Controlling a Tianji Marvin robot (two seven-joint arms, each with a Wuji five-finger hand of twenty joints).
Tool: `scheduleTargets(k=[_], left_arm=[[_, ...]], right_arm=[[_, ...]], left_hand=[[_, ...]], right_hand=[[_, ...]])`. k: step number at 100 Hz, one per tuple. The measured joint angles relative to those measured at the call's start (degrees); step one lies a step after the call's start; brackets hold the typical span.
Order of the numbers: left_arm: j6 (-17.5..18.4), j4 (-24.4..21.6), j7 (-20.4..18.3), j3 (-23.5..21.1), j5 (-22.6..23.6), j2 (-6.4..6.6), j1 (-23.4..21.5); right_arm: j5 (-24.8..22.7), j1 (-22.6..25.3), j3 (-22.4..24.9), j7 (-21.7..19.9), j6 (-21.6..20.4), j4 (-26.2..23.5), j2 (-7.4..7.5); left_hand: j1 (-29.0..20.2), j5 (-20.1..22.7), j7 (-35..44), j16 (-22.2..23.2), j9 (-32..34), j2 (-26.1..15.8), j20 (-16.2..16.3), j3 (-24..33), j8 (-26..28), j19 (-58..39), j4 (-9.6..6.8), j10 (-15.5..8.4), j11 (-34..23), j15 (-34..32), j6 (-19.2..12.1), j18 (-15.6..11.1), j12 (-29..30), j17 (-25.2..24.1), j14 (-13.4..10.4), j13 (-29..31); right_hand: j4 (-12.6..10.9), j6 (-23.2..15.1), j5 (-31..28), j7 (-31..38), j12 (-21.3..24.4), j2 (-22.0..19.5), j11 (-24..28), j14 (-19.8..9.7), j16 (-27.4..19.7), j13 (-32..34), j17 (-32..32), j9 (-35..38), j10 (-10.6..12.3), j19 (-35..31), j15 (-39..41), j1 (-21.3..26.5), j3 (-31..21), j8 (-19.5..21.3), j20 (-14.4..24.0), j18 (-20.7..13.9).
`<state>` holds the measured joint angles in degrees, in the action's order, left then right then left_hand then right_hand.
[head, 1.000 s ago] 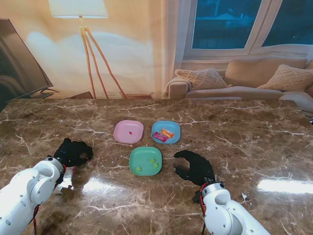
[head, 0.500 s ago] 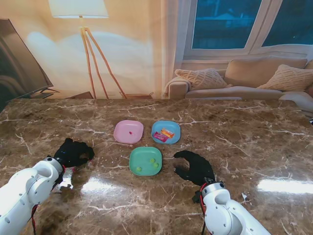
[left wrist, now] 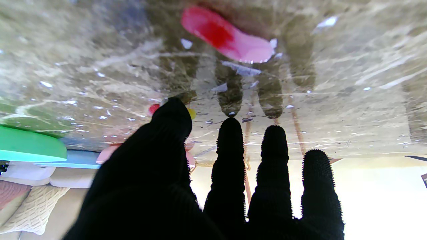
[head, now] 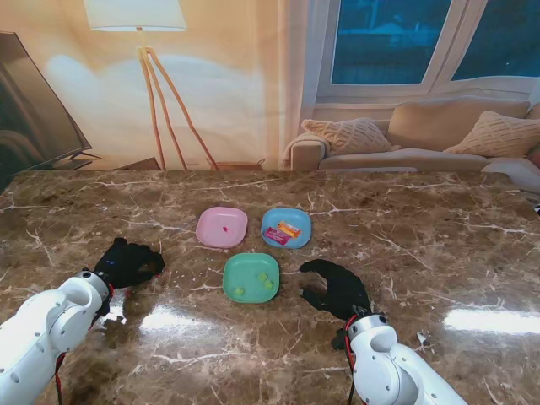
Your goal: Portion candies into small dishes
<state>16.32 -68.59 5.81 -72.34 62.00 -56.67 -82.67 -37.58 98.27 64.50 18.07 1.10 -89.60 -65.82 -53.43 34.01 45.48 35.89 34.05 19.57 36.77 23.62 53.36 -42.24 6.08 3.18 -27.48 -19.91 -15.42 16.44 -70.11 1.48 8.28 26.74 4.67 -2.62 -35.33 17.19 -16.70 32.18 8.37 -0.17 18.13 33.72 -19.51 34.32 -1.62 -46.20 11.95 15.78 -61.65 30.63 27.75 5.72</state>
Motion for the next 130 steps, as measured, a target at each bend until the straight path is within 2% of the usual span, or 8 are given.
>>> scheduleTargets(k=[6, 17, 25, 55, 88, 130], left_arm=[[0.0, -0.1, 0.0, -0.3, 0.0, -0.13, -0.2], [-0.4, -0.7, 0.0, -1.0, 0.0, -0.49, -1.0], [-0.8, -1.4, -0.1, -1.6, 0.0, -0.72, -1.7], [-1.9, -4.8, -1.2, -3.5, 0.2, -1.27, -4.8], [-2.5, -7.4, -2.3, -5.1, 0.8, -1.58, -7.0], [-2.8, -10.2, -3.8, -5.7, 1.2, -1.67, -7.5]], right_arm=[[0.0, 0.0, 0.0, 0.0, 0.0, 0.0, 0.00], [0.0, 0.0, 0.0, 0.0, 0.0, 0.0, 0.00], [0.0, 0.0, 0.0, 0.0, 0.0, 0.1, -0.01], [0.0, 0.0, 0.0, 0.0, -0.1, 0.1, -0.01], [0.0, 0.0, 0.1, 0.1, -0.3, 0.1, -0.01], [0.0, 0.0, 0.2, 0.1, -0.4, 0.2, -0.01]], left_hand=[[0.0, -0.3, 0.0, 0.0, -0.1, 0.0, 0.0, 0.0, 0.0, 0.0, -0.22, 0.0, 0.7, 0.0, 0.1, 0.0, -0.6, -0.3, 0.0, 0.0], [-0.2, -0.4, -0.4, 0.0, -0.1, 0.0, 0.0, 0.0, -0.3, 0.0, -2.36, 0.1, 2.2, 0.0, 0.8, 0.0, -0.7, -0.3, 0.0, 0.0], [-0.9, -0.5, -0.8, 0.0, -0.1, 0.0, 0.0, 0.0, -0.3, 0.0, -2.95, 0.1, 2.7, 0.0, 1.1, 0.0, -0.7, -0.3, 0.0, 0.0], [-0.9, 0.1, -0.9, 0.0, 0.1, 0.5, 0.0, 0.1, -0.4, 0.0, -2.98, 0.1, 2.7, 0.0, 1.1, 0.0, -0.7, -0.3, 0.0, 0.0], [-0.9, 0.6, -0.9, 0.0, 3.5, 0.9, 0.0, -0.2, -0.4, 0.1, -2.98, -0.1, 1.6, 0.0, 1.1, 0.0, 0.0, -0.3, 0.0, 0.0], [-0.9, 0.7, -0.9, 0.0, 3.7, 0.9, 0.0, -0.2, -0.4, 0.1, -2.98, -0.1, 1.6, 0.0, 1.1, 0.0, 0.1, -0.3, 0.0, 0.0]], right_hand=[[0.0, 0.0, 0.0, 0.0, 0.0, 0.0, 0.0, 0.0, 0.0, 0.0, 0.0, 0.0, 0.0, 0.0, 0.0, 0.0, 0.0, 0.0, 0.0, 0.0], [0.0, 0.0, 0.0, 0.0, 0.0, 0.0, 0.0, 0.0, 0.0, 0.0, 0.0, 0.0, 0.0, 0.0, 0.0, 0.0, 0.0, 0.0, 0.0, 0.0], [0.0, 0.0, 0.0, 0.0, 0.0, 0.0, 0.0, 0.0, 0.0, 0.0, 0.0, 0.0, 0.0, 0.0, 0.0, 0.0, 0.0, 0.0, 0.0, 0.0], [0.0, 0.0, 0.0, 0.0, 0.0, 0.0, 0.0, 0.0, 0.0, 0.0, 0.0, 0.0, 0.0, 0.0, 0.0, 0.0, 0.0, 0.0, 0.0, 0.0], [0.0, 0.0, 0.0, 0.0, 0.0, 0.0, 0.0, 0.0, 0.0, 0.0, 0.0, 0.0, 0.0, 0.0, 0.0, 0.0, 0.0, 0.0, 0.0, 0.0], [0.0, 0.0, 0.0, 0.0, 0.0, 0.0, 0.0, 0.0, 0.0, 0.0, 0.0, 0.0, 0.0, 0.0, 0.0, 0.0, 0.0, 0.0, 0.0, 0.0]])
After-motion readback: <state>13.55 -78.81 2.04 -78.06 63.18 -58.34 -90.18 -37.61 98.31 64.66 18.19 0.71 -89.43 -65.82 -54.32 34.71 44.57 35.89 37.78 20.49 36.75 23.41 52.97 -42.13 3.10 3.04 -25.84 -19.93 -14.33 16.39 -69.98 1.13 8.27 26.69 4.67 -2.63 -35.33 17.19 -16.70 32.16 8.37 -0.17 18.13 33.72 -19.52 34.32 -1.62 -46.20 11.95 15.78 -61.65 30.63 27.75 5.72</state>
